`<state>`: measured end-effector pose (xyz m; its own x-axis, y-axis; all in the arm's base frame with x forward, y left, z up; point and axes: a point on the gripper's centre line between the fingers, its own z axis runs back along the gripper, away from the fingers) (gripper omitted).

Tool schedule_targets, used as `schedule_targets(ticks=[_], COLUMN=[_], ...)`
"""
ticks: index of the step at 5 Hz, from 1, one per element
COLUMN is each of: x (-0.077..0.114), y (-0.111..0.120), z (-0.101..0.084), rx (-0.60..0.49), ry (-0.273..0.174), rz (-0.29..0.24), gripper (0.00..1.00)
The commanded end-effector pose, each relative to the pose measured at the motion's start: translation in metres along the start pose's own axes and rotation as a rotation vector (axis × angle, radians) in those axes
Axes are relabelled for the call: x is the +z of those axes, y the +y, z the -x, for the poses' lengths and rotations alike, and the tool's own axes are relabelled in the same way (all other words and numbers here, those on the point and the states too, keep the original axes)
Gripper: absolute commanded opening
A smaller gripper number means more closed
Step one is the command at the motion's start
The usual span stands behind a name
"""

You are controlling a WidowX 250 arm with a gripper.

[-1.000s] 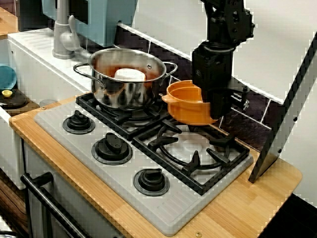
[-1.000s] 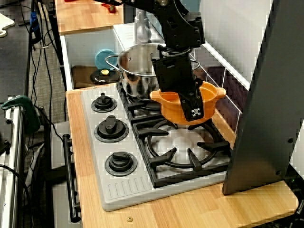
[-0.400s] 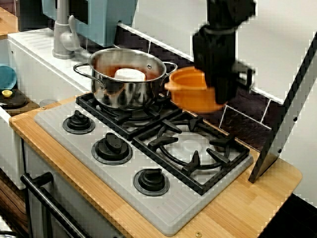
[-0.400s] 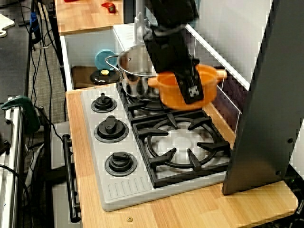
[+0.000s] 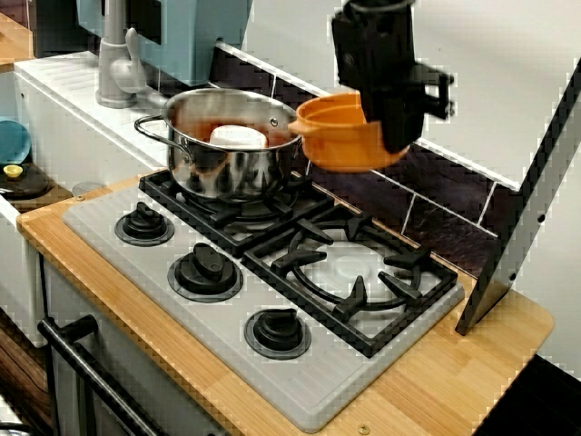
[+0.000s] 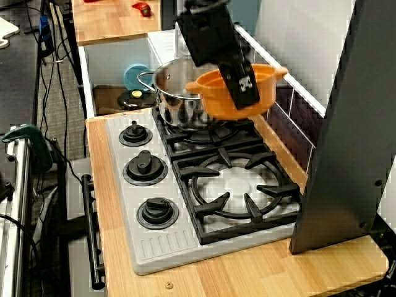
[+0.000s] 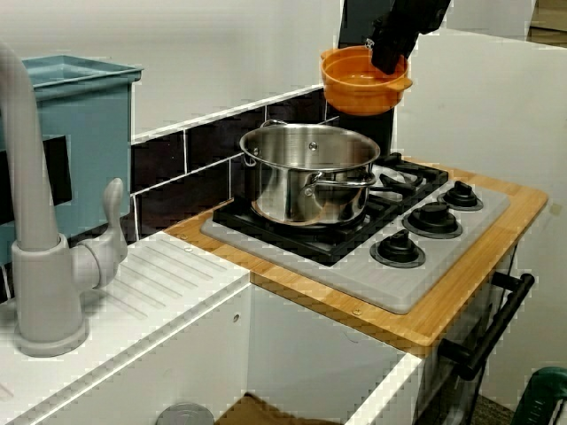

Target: Lift pot from stove

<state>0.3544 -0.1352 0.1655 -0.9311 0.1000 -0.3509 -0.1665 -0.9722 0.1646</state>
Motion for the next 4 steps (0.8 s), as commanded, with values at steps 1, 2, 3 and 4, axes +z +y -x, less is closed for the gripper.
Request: schedule_targets(ticks=[1, 2, 3, 4], x=[0.042, 0.049, 0.061, 0.078], y=[-0.006, -0.005, -0.005, -0.006], z=[0.01, 0.01, 0.014, 0.019], rx=[-0.001, 0.001, 0.02, 0.039], ry=[0.092, 0.1, 0.098, 0.108], rz=[-0.053, -0.07, -0.115, -0.158], gripper=[0.0, 0.0, 0.0, 0.0])
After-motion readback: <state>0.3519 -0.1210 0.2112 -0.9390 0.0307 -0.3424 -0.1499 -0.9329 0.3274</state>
